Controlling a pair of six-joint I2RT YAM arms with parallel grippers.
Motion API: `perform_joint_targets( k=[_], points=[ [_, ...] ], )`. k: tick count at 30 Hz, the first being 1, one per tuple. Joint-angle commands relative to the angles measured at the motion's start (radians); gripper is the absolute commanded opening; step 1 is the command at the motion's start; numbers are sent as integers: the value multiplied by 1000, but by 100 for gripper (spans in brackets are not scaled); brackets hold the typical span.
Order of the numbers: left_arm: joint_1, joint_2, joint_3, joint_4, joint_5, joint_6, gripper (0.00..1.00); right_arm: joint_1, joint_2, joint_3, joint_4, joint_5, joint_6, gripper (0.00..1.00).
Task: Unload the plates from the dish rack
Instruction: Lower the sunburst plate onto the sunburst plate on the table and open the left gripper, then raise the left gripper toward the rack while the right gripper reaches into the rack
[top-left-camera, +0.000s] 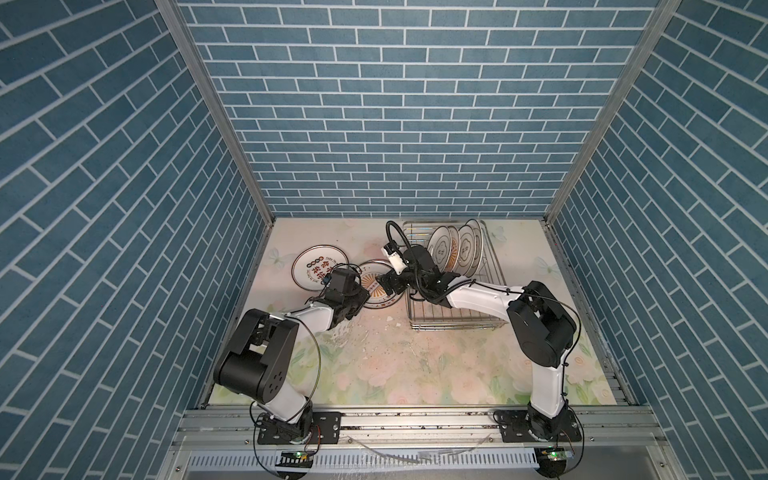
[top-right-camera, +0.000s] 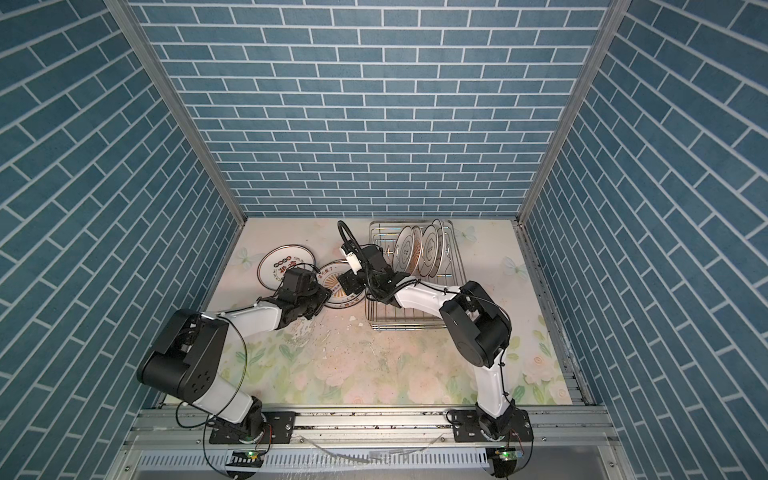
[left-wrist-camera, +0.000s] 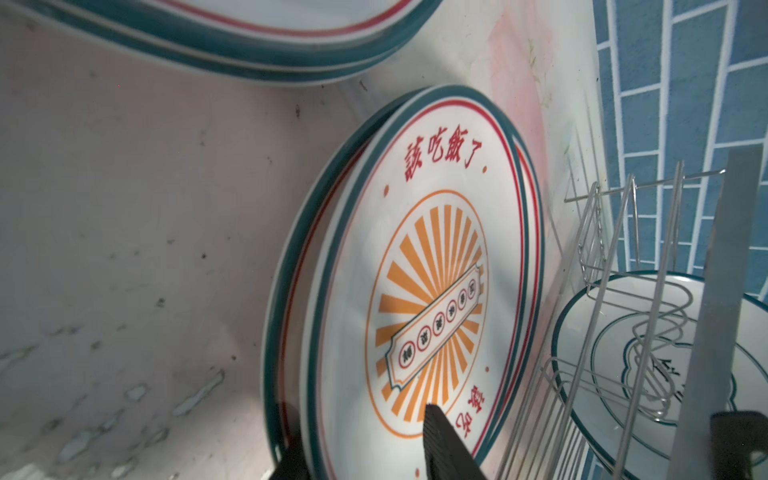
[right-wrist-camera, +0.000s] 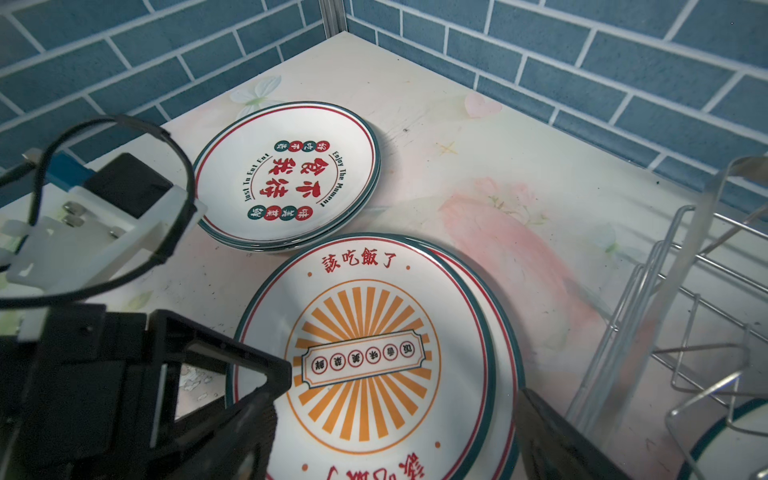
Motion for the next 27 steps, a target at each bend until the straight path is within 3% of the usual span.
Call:
perform_joint_targets(
  k=[1, 12, 19, 27],
  points=[
    [-13, -38, 6, -67, -67, 21, 62, 4, -50, -32, 18, 29, -18, 90],
    [-23, -125, -1, -74, -124, 35, 63, 5, -114, -111, 107, 65, -15, 90],
    [-48, -298, -55, -121, -247, 46, 70, 5, -202, -185, 161, 89, -2, 91],
    [-53, -484, -121, -123, -263, 100, 71, 5, -359, -306, 215, 121, -4, 92]
  ],
)
